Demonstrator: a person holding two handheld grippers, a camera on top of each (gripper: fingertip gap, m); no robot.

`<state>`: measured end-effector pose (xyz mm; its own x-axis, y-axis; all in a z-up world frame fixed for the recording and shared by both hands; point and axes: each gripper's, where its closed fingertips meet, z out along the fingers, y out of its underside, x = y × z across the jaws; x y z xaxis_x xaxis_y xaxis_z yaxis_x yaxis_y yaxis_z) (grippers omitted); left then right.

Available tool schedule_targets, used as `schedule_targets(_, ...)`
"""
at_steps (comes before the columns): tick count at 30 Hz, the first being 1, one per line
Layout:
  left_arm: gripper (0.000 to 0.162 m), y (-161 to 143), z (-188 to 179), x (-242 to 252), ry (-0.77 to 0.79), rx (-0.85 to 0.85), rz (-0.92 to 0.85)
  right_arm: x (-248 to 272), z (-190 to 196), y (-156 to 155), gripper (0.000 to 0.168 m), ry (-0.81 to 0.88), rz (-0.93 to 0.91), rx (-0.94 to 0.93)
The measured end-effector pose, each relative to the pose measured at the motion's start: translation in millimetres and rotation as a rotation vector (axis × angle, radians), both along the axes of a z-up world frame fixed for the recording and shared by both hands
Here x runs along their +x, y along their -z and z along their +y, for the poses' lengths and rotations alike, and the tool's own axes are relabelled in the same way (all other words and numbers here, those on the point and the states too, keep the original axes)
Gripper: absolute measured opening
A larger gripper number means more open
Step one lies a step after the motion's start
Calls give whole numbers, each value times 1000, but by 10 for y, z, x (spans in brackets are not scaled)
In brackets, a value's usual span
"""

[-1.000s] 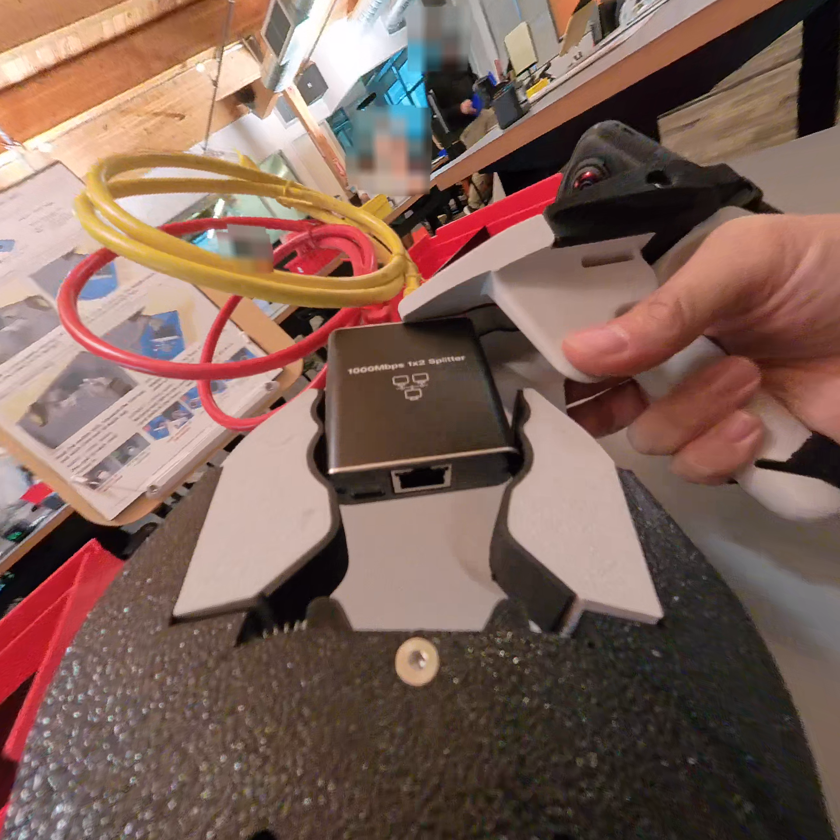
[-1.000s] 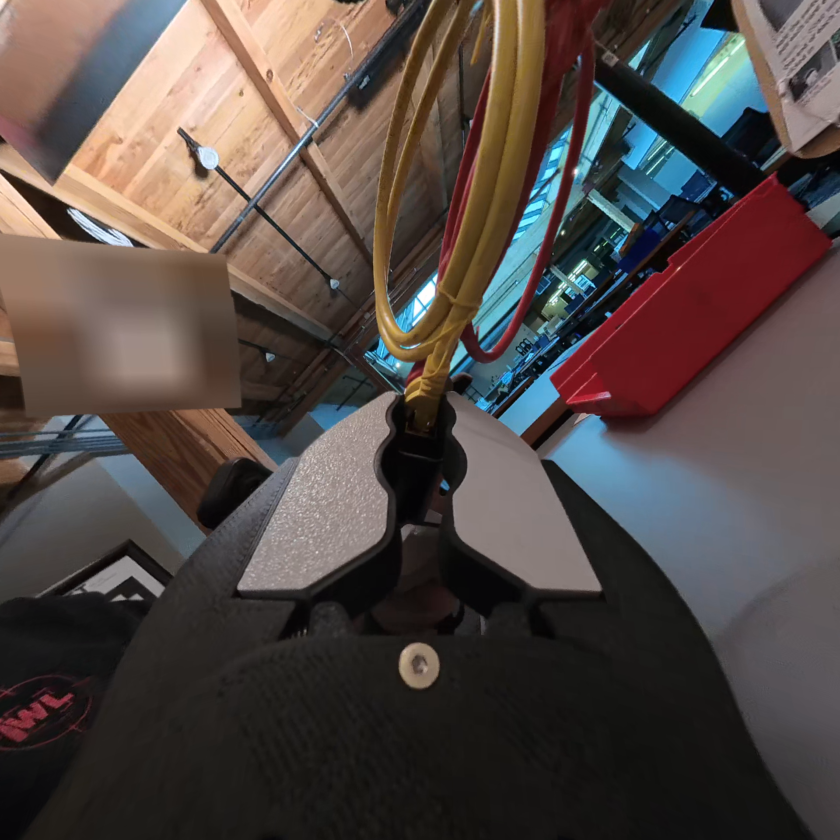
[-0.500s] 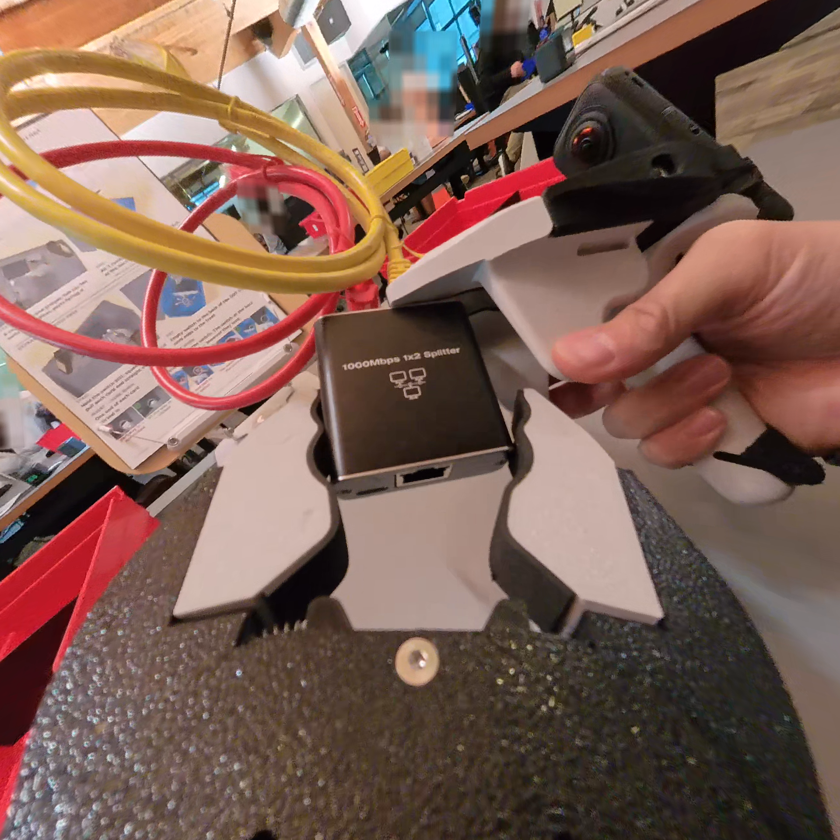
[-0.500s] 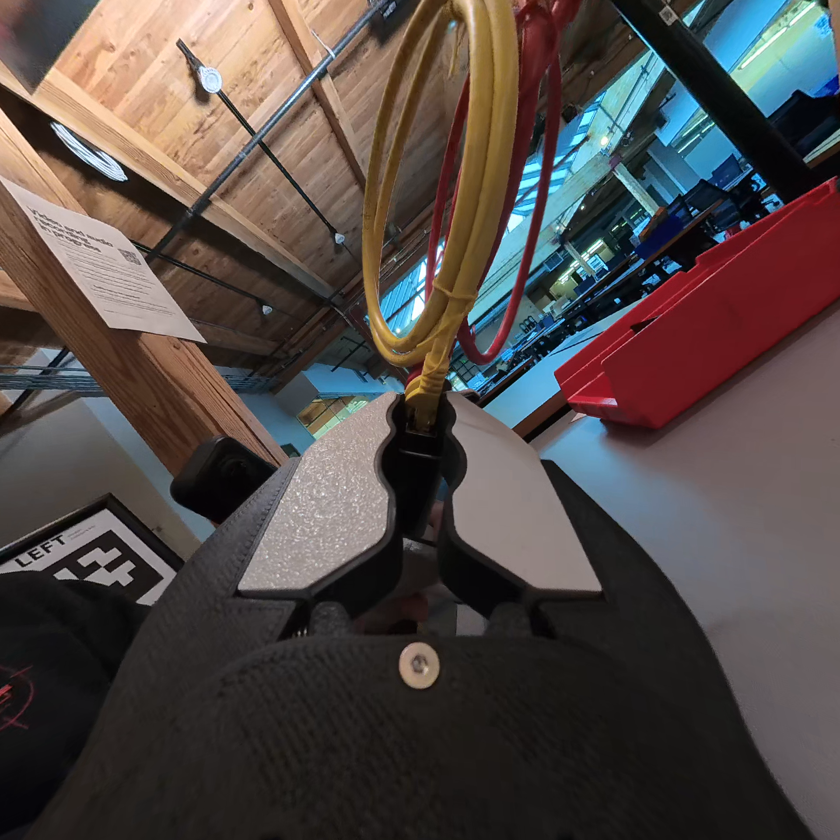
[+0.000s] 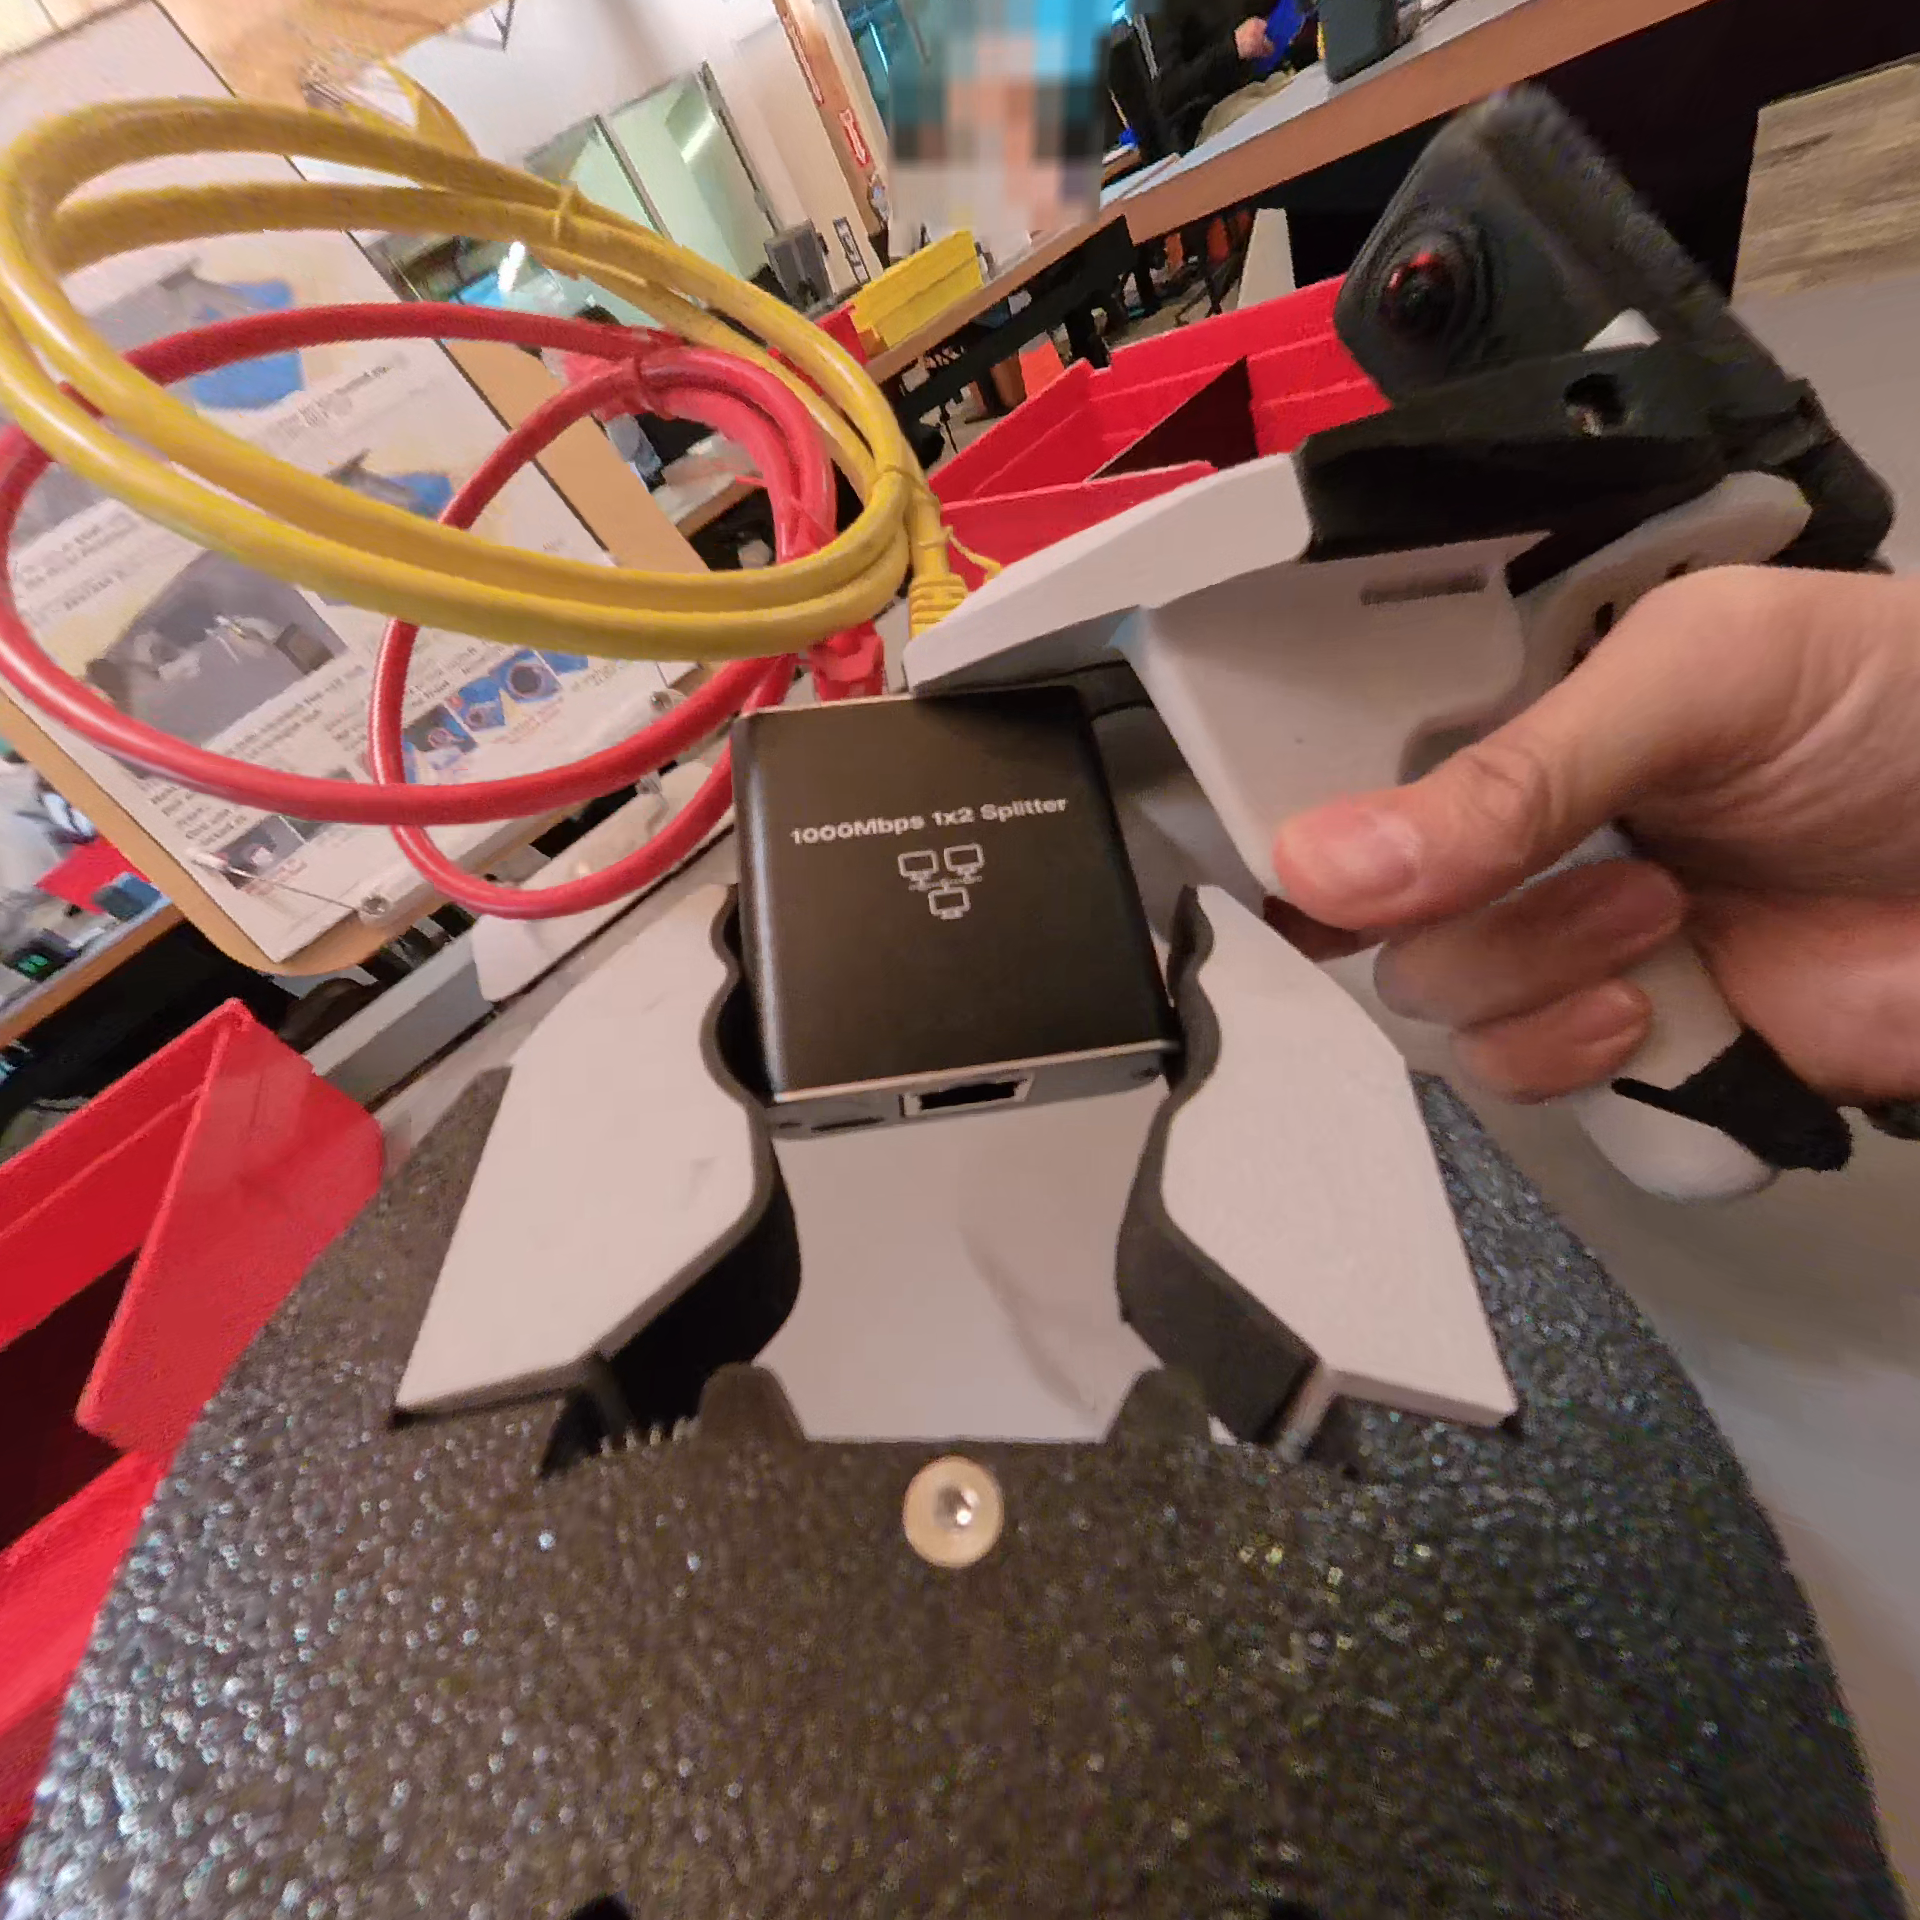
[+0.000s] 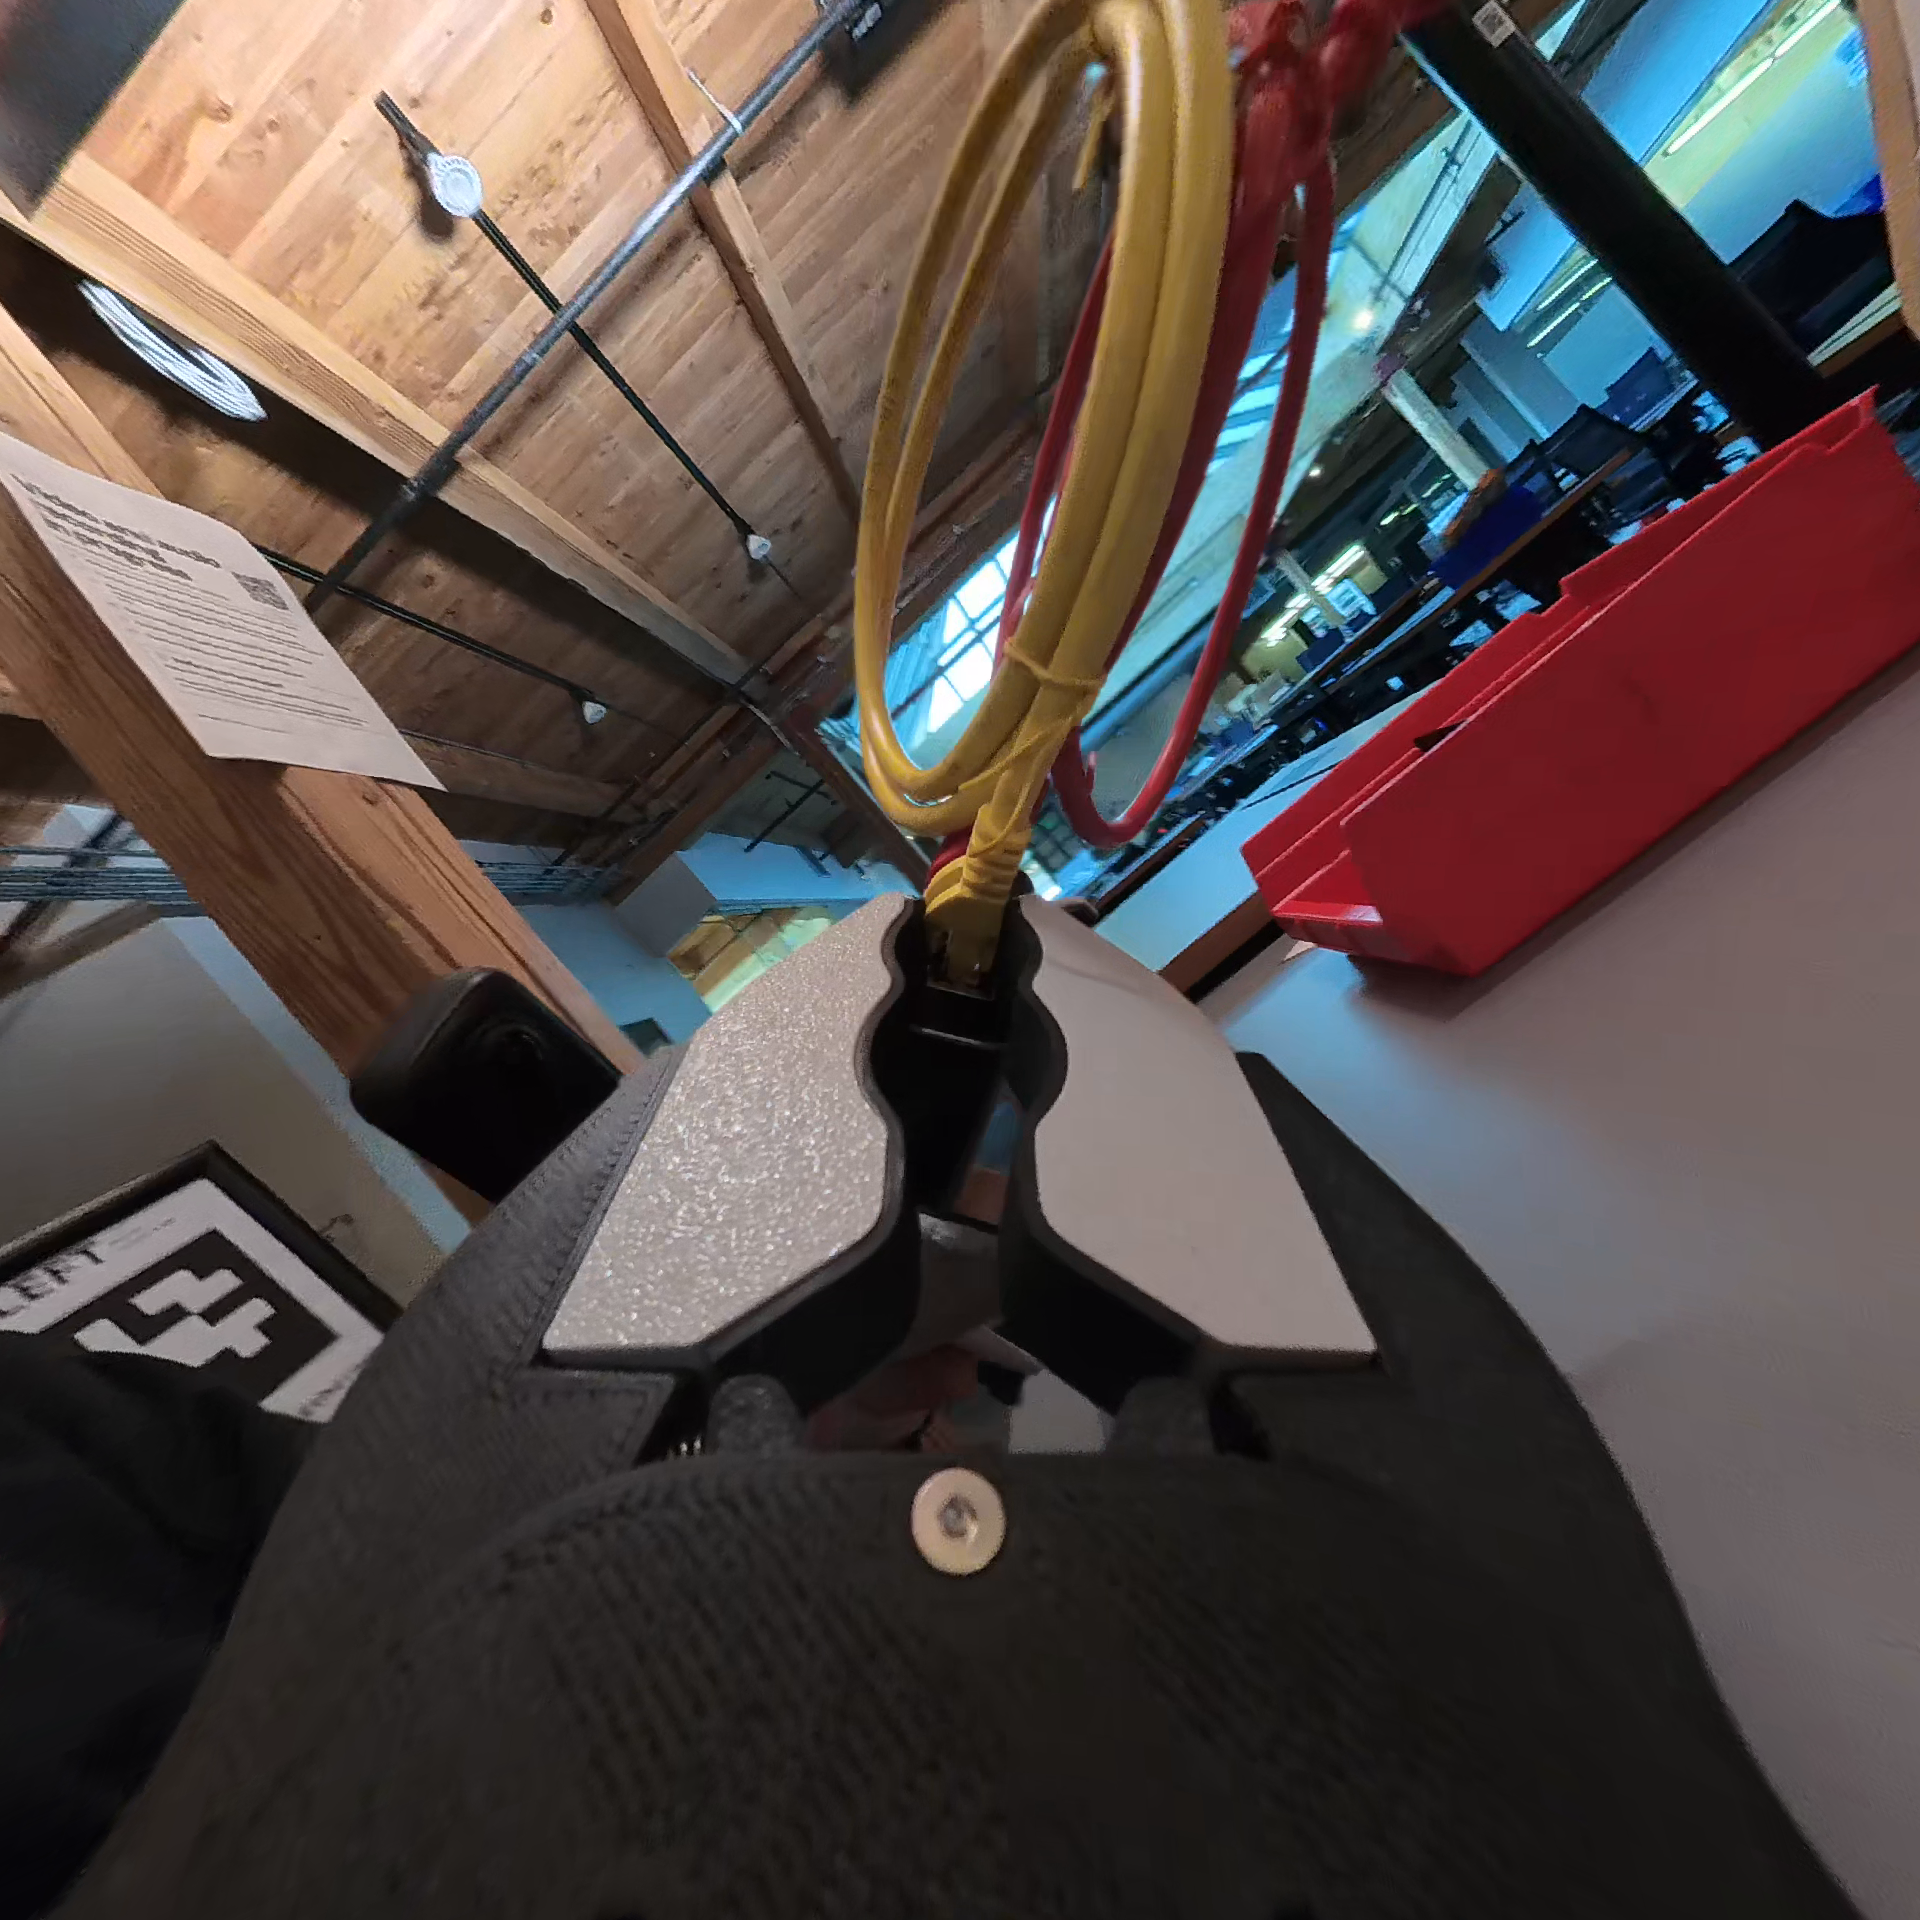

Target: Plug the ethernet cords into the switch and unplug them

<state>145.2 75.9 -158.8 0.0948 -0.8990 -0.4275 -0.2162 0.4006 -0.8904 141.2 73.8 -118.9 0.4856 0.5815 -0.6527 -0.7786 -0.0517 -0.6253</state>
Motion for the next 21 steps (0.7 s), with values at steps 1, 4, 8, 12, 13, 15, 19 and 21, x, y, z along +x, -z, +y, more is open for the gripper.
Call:
schedule_targets(1,76,28,-1,10,2,-23,11,8,3,14,15,27,-50,-14)
schedule_targets(4,76,7,-49,32,23,-49,-17,-3,-51,-38,17,74,-210,-28)
schedule_targets(8,77,-108,-93,44,35,53,-13,45,-118,-105,15,21,-53,34)
schedule_targets(12,77,-87,-118,67,48,95,3,88,-144,-59,15,6,26,32)
schedule_targets(13,76,-53,-122,74,56,83,14,92,-150,-30,15,24,-15,10)
schedule_targets(15,77,49,-106,92,51,79,55,90,-174,23,16,87,-176,-46)
schedule_targets(19,76,16,-261,139,140,-21,33,118,-295,-26,18,144,-247,-53)
schedule_targets(21,76,7,-303,179,154,46,57,176,-363,-16,17,115,-137,-32)
